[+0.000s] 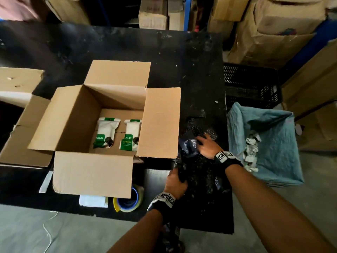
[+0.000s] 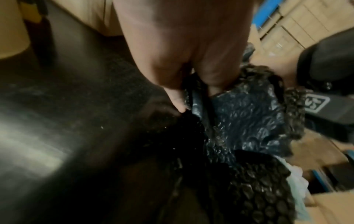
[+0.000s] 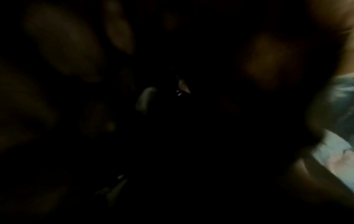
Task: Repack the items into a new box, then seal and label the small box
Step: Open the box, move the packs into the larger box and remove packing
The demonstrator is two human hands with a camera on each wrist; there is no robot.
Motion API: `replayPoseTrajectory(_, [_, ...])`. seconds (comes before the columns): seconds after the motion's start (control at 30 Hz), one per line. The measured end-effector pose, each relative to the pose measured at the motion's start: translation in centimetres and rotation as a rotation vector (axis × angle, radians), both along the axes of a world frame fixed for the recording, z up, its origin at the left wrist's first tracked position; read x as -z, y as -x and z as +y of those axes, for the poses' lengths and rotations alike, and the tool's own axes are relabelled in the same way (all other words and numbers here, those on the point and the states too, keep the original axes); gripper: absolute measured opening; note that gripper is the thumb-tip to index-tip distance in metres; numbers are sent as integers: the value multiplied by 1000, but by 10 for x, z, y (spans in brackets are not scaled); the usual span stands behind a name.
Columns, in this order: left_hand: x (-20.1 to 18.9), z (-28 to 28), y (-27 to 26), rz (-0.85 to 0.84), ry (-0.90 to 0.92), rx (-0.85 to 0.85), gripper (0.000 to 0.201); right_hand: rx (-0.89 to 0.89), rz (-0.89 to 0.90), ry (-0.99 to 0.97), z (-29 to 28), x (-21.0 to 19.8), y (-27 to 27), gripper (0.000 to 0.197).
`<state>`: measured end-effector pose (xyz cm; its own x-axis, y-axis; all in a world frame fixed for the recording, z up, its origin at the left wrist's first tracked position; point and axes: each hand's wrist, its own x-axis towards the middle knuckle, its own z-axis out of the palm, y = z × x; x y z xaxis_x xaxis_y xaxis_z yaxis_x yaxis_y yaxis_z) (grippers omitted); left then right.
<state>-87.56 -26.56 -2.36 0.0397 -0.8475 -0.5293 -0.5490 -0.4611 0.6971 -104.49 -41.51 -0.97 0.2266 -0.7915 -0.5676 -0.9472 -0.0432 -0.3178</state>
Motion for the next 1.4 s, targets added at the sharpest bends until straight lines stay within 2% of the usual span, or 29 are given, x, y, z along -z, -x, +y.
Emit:
replayPoseTrajectory(0.1, [-12,0,9,219,-75,-116,67,28,-94,18,3,0,3,51])
replayPoseTrajectory(0.2, [-15,3,10,350,-112,-160,84,-5,-134,25,1,10,8,48])
replayPoseTrajectory(0.27, [-15,8,13,279,-104,-57,114,46,-126,-2,3,5,8,49])
replayPoseTrajectory(0.37, [-17,10,24,111,-51,107,155,32,-111,-58,2,-1,8,49])
replayPoseTrajectory(0.47, [-12,9,39,-90,-40,204,169,177,-200,-117,-6,0,12,53])
replayPoseTrajectory(0.57, [-6,6,51,-309,-106,242,154,220,-216,-129,-9,2,15,50])
replayPoseTrajectory(0.63, [-3,3,55,-436,-96,250,128,194,-217,-117,-9,7,19,43])
replayPoseTrajectory(0.7, [-2,-2,55,-478,-91,238,98,200,-241,-87,-5,6,20,39])
replayPoseTrajectory(0.77, [2,-12,50,-429,-137,233,88,229,-333,-43,-2,7,21,55])
replayPoseTrajectory(0.83, [7,-22,43,-396,-131,222,95,256,-403,-61,0,11,24,88])
replayPoseTrajectory(0.87, [9,-27,40,-396,-104,214,93,247,-391,-81,0,10,22,95])
replayPoseTrajectory(0.9, [8,-31,37,-389,-83,199,89,231,-354,-97,1,7,20,91])
replayPoseTrajectory(1.0, [2,-40,33,-344,-98,144,76,167,-264,-107,7,6,10,43])
replayPoseTrajectory(1.03, [1,-43,33,-338,-106,122,73,174,-256,-114,11,12,8,37])
replayPoseTrajectory(1.13, [-2,-54,35,-308,-88,31,60,315,-345,-149,18,57,11,58])
replayPoseTrajectory(1.2, [-8,-61,38,-283,-99,-6,49,400,-383,-160,27,52,11,60])
replayPoseTrajectory(1.3, [-14,-65,42,-197,-119,-68,39,614,-556,-118,41,-6,-6,34])
replayPoseTrajectory(1.37, [-18,-66,46,-178,-100,-106,36,692,-618,-141,46,-12,-5,15])
replayPoseTrajectory(1.4, [-19,-65,49,-163,-90,-117,35,730,-652,-139,48,-14,-3,13])
